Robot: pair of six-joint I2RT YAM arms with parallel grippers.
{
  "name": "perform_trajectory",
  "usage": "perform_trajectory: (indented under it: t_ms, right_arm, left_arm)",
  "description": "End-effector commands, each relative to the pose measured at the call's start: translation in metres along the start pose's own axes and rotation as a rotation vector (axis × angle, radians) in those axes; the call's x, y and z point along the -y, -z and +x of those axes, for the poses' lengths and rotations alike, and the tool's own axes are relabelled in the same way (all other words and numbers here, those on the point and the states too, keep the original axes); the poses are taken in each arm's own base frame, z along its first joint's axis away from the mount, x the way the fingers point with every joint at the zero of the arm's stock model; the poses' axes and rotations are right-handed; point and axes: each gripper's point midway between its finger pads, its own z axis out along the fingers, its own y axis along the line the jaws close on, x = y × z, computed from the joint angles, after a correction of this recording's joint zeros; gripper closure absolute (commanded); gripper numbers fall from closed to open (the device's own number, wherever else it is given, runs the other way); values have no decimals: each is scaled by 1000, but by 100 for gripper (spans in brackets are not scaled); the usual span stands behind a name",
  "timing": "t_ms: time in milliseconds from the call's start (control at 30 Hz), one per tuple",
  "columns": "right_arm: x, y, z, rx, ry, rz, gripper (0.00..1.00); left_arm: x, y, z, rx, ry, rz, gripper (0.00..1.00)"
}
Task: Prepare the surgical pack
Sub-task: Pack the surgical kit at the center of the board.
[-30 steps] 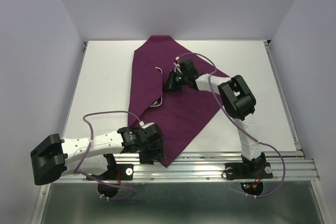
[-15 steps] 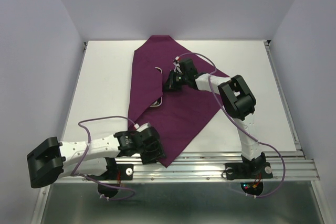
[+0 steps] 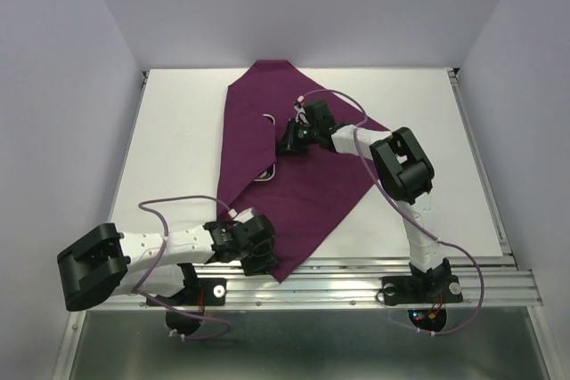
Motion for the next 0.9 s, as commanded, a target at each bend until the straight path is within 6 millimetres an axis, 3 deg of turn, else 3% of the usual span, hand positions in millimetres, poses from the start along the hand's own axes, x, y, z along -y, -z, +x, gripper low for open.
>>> perform_trajectory:
  t_ms: [0,100,400,867]
  right_arm:
    - [-24,0,-9,20,48,-46,99]
    - [-24,0,-9,20,47,-45,99]
    - [-26,-2,-12,20,45,-54,99]
    - [-29,0,-13,24,47,-55,99]
  left_arm:
    - [-12,4,-13,70,-6,-54,45]
    - [-27,11,-20,119,34,-81,39]
    - [-20,21,-26,161,101,16,36]
    - [-4,2,-25,134,5,-41,38]
